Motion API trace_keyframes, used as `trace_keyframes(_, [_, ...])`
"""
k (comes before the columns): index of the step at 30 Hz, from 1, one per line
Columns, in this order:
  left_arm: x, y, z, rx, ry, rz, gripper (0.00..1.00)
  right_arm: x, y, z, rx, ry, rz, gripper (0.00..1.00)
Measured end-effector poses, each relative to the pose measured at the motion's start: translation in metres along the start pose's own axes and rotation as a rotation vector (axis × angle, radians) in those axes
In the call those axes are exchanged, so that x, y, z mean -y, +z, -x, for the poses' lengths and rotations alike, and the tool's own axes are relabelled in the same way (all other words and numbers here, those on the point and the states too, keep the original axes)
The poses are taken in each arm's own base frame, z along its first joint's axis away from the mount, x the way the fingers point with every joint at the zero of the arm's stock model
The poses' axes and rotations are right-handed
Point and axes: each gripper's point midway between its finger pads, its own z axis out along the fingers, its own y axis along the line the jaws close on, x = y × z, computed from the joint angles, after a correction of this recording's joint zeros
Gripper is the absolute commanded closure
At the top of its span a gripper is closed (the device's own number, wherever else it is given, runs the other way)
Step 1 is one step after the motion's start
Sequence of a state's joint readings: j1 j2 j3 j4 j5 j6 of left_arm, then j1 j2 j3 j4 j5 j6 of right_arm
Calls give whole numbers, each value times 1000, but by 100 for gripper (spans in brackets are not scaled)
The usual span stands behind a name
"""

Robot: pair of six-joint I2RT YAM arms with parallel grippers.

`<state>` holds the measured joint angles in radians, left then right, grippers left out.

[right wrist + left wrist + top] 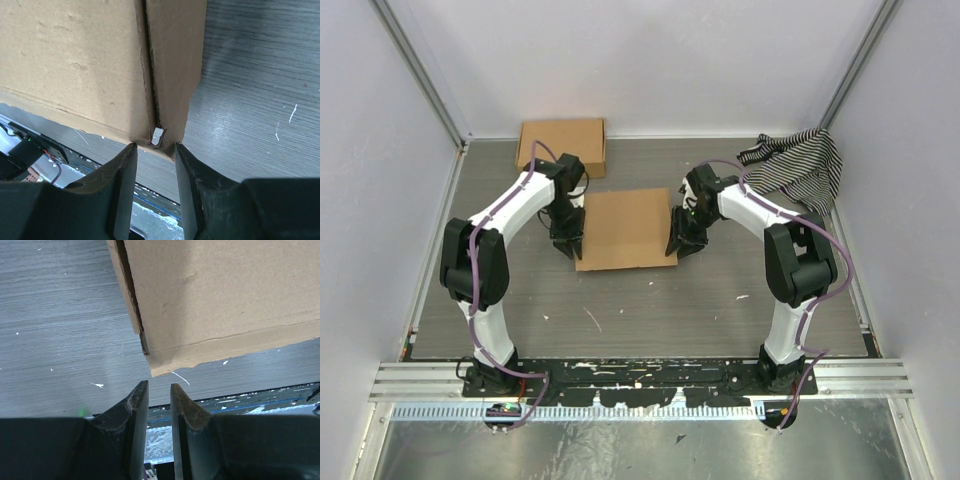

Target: Fold the paper box

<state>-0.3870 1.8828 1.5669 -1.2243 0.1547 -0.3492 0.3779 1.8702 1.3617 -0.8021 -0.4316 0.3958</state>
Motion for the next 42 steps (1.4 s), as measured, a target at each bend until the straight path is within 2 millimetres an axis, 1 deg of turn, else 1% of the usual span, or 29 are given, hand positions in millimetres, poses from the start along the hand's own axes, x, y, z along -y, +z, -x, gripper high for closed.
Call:
trace_keyframes(12, [-2,11,-1,-21,-7,8,71,0,3,3,9,-5,7,58])
trace_keyframes(13, [-2,13,-1,-21,-10,8,72,-1,3,3,10,-6,8,58])
trace_keyframes(16, [-3,21,-1,-22,-22,10,79,0,4,4,15,-8,7,58])
trace_keyframes(20, [-11,36,2,2,-41,43,81,6,7,5,26,-9,-12,58])
trace_keyframes(23, [-22,48,5,34,-54,97,82,13,11,9,54,-13,-44,58])
trace_keyframes(25, [-29,52,6,60,-59,137,84,20,15,11,71,-15,-70,58])
trace_keyframes(27, [-34,49,10,111,-57,169,82,28,19,11,86,-16,-97,58])
trace_keyframes(29, [-33,37,15,200,-48,172,77,35,21,10,102,-21,-129,58])
trace_keyframes(30, [-31,26,17,253,-43,160,65,37,21,10,112,-25,-143,58])
trace_keyframes(31, [-26,8,21,333,-40,134,57,40,18,8,129,-34,-163,58])
trace_keyframes(32, [-21,-9,25,405,-38,105,54,41,13,7,147,-41,-175,61])
trace_keyframes(33, [-12,-33,32,502,-40,58,53,41,6,5,170,-52,-184,68])
trace_keyframes(35, [8,-79,47,659,-39,-42,57,35,-9,7,231,-86,-185,96])
trace_keyframes(36, [19,-99,58,710,-39,-87,60,29,-18,9,273,-108,-177,99])
trace_keyframes(37, [34,-117,74,757,-34,-141,62,23,-26,11,313,-126,-168,99])
trace_keyframes(38, [46,-130,87,782,-28,-183,63,18,-32,12,346,-138,-159,99])
trace_keyframes(39, [60,-138,101,796,-19,-225,64,14,-36,13,376,-148,-151,99])
trace_keyframes(40, [77,-141,121,799,-10,-274,64,11,-37,14,397,-158,-148,99])
trace_keyframes(41, [90,-138,137,795,-3,-304,64,10,-36,15,407,-164,-149,99])
trace_keyframes(42, [105,-125,155,774,5,-334,65,9,-33,15,419,-174,-150,99])
